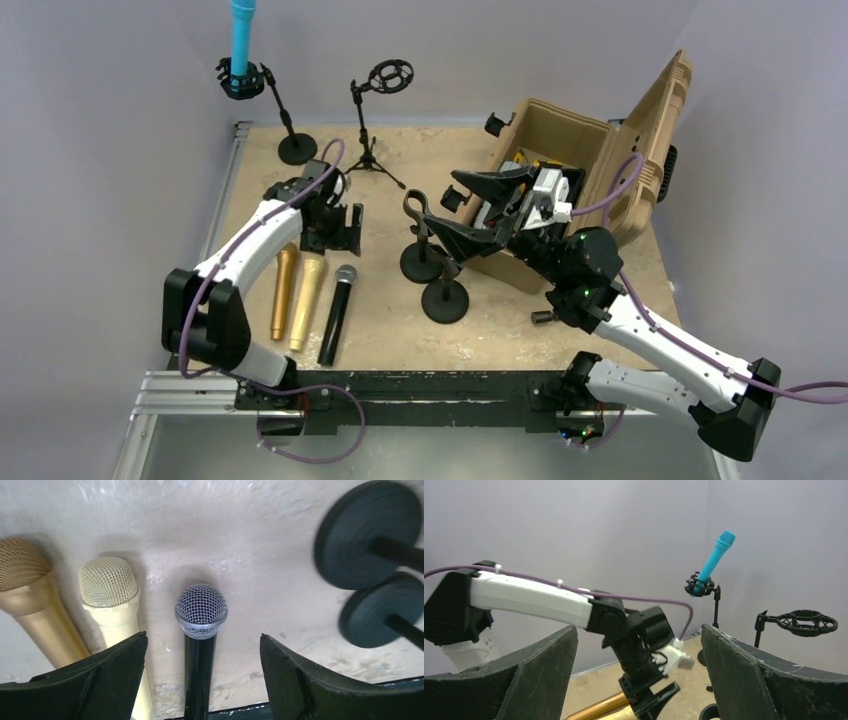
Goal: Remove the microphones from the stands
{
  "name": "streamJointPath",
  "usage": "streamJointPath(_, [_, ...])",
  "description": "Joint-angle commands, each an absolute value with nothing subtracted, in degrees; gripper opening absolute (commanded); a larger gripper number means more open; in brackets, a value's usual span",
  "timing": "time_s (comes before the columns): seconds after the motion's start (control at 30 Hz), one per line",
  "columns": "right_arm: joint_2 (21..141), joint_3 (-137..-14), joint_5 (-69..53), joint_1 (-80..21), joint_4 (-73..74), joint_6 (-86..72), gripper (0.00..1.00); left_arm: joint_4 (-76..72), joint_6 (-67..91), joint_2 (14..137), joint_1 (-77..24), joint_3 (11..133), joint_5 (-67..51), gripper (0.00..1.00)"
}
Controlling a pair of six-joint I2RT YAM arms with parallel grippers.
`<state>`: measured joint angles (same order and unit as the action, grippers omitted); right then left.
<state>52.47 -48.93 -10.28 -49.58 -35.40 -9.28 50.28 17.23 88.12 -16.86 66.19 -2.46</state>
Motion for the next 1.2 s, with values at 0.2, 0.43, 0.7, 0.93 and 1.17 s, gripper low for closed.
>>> streamJointPath(0.2, [50.5, -51.1, -10.7, -49.5, -34.9, -10.1, 0.91, 27.2, 27.5, 73.9, -13.0, 70.7, -7.6, 0.79])
streamJointPath(0.43, [50.3, -51.7, -10.7, -49.5, -34.2, -10.3, 0.91, 2.8, 38.9, 80.2, -9.3, 68.4, -14.9, 0.78])
streamJointPath(0.7, [50.1, -52.4, -10.7, -49.5, -33.3, -11.0, 0.91, -13.9, 41.3, 93.1, -8.3, 71.1, -16.0, 0.71])
streamJointPath(0.93, [50.8, -53.4, -9.8, -49.5, -32.3, -10.9, 0.91, -18.2, 43.0, 102.8, -6.7, 75.2, -17.2, 0.66])
streamJointPath(1.17, [51.8, -53.9, -9.5, -49.4, -31.6, -10.7, 0.91, -20.5, 46.2, 110.7, -5.4, 80.4, -19.8, 0.51])
